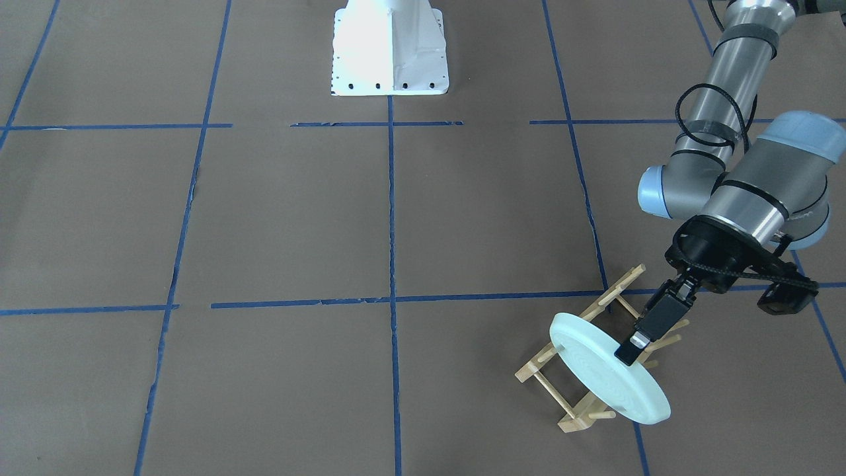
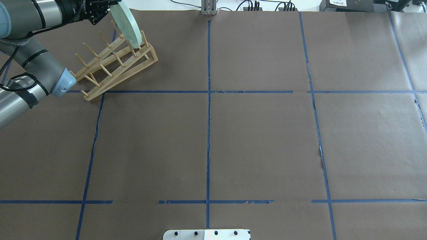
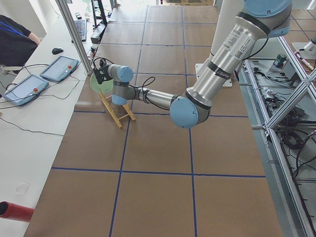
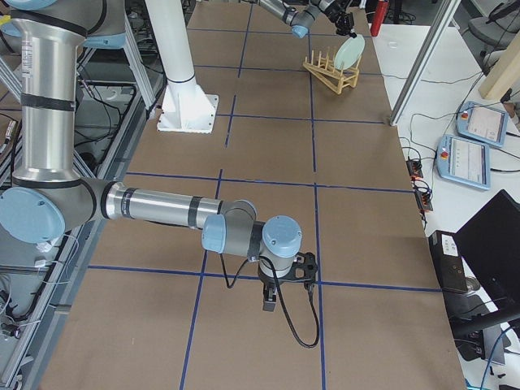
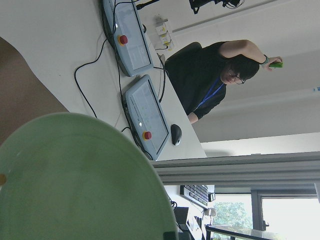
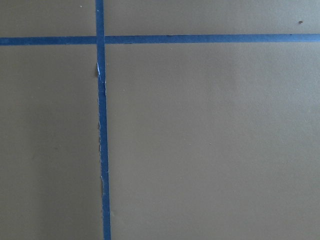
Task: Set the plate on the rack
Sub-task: 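Lower the upright plate with the left gripper into the rack pegs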
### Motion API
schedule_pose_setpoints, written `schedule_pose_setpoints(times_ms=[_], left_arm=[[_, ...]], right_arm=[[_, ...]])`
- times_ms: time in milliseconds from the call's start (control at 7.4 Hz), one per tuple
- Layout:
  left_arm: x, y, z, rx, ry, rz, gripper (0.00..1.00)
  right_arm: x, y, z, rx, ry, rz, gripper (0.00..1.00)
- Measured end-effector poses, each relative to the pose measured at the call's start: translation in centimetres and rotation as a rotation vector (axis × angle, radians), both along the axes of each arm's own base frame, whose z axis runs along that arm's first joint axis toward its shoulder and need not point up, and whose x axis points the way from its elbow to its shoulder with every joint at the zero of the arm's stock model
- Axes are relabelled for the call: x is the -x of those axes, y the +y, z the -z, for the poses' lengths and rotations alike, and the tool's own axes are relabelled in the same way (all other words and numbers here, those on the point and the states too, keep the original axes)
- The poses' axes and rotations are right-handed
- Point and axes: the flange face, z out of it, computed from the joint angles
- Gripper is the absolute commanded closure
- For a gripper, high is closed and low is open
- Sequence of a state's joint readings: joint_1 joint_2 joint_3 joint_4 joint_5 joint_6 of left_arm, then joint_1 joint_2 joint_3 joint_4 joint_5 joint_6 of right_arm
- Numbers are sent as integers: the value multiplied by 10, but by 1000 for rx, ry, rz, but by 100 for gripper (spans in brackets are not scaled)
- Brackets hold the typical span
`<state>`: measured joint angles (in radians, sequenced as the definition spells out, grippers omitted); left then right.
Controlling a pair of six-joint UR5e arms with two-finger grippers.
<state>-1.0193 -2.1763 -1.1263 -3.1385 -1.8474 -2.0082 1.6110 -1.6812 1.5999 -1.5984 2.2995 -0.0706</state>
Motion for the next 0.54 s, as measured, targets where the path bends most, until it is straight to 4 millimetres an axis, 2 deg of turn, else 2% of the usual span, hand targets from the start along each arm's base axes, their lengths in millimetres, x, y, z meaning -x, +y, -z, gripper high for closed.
schedule_pose_setpoints(times_ms=[270,405,541], left_arm=[[-7,2,-2,4,-2,-1,100],[-8,2,-3,4,-3,1,1],[-8,2,-4,4,-5,2,0]], right_arm=[[0,0,0,0,0,-1,0],[0,0,0,0,0,-1,0],[0,0,0,0,0,-1,0]])
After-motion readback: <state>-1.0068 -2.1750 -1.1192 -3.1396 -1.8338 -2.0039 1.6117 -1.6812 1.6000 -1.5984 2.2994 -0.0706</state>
